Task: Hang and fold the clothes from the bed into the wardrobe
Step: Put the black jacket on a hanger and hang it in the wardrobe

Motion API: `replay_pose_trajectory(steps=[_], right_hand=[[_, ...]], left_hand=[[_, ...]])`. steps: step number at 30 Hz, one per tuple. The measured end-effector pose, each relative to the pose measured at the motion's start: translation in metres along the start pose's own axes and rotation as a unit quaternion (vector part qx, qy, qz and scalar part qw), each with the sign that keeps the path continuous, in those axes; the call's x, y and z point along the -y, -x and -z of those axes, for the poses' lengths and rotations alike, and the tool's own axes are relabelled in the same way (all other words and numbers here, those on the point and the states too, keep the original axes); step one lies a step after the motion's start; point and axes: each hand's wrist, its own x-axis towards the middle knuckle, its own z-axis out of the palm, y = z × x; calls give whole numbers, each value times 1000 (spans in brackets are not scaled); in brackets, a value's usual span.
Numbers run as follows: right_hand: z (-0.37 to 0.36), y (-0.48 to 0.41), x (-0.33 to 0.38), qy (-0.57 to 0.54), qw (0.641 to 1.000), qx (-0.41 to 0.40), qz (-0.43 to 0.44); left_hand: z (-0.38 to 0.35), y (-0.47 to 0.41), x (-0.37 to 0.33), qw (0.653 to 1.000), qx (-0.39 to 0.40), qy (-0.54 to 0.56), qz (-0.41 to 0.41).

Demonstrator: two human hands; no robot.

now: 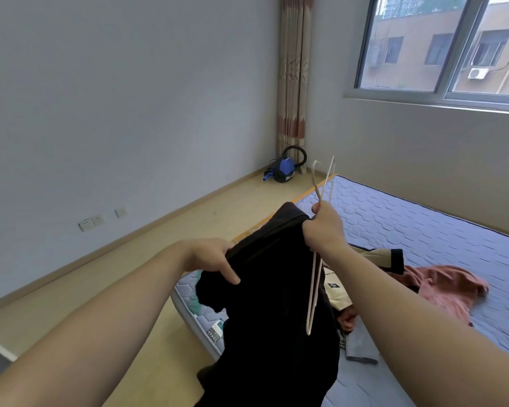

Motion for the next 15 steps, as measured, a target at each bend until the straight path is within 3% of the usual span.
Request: replay_pose_trajectory(steps=[2, 6, 10, 15], right_hand=[[1, 0, -4, 13, 1000, -2, 1], [3, 1, -12, 4, 1000, -6, -30], [1, 2, -16, 38, 999, 12, -7], [-6, 1, -12, 56, 997, 46, 2]], left_hand=[[-1, -4, 9, 999, -33, -17, 5], [3, -7, 28, 986, -110, 124, 8], [1, -11, 40, 977, -180, 118, 6], [-19, -14, 33, 923, -167, 348, -1]])
